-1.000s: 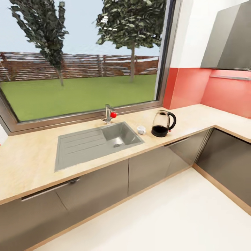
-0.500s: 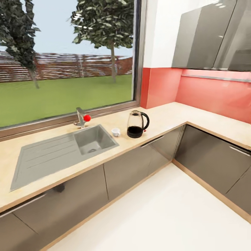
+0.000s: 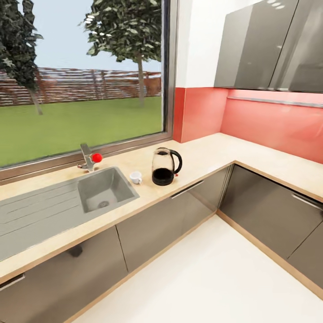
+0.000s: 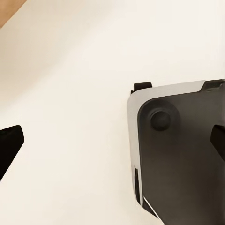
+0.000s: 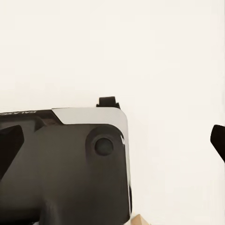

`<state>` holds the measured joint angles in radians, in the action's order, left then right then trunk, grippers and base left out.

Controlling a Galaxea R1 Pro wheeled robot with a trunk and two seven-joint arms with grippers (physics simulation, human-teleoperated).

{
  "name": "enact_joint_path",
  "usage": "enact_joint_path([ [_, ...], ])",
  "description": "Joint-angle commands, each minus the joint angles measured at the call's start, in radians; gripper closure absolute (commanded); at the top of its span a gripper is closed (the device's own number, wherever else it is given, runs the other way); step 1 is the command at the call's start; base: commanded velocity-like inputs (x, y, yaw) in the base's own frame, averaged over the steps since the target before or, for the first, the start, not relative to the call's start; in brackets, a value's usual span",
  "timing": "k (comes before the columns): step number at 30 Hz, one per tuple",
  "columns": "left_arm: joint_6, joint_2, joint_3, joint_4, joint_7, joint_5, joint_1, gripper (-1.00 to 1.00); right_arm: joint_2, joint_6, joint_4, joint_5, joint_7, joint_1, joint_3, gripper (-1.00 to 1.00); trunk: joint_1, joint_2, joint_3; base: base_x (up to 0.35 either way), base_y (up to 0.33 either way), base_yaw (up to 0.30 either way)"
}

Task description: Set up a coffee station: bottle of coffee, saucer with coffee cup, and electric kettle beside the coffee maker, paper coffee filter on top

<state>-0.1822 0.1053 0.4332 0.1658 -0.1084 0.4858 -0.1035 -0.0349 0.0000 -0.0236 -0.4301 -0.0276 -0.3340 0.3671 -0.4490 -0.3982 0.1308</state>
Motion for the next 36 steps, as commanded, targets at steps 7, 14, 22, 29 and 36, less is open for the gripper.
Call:
enact_joint_path([
  [7, -0.002, -0.001, 0.009, 0.0, -0.005, 0.007, -0.001, -1.0, 0.0, -0.004, -0.001, -0.01, -0.003, 0.0, 0.009, -1.0, -0.001, -0.002, 0.002, 0.296, -0.184, 0.0],
  [14, -0.002, -0.001, 0.008, 0.0, -0.005, 0.008, -0.001, -1.0, 0.001, -0.005, -0.001, -0.01, -0.003, 0.0, 0.009, -1.0, -0.001, -0.002, 0.002, 0.272, -0.219, 0.0],
  [22, -0.002, -0.001, 0.009, 0.0, -0.005, 0.007, -0.001, -1.0, 0.001, -0.004, -0.001, -0.011, -0.002, 0.0, 0.009, -1.0, -0.001, -0.002, 0.002, 0.184, -0.277, 0.0],
  [29, -0.002, -0.001, 0.009, 0.0, -0.005, 0.007, -0.001, -1.0, 0.003, -0.005, -0.001, -0.01, -0.002, 0.0, 0.01, -1.0, -0.001, -0.002, -0.001, 0.142, -0.302, 0.087],
  [36, -0.002, -0.001, 0.009, 0.0, -0.005, 0.007, -0.001, -1.0, 0.003, -0.005, -0.001, -0.01, -0.001, 0.0, 0.009, -1.0, -0.001, -0.002, -0.008, 0.131, -0.306, 0.193],
])
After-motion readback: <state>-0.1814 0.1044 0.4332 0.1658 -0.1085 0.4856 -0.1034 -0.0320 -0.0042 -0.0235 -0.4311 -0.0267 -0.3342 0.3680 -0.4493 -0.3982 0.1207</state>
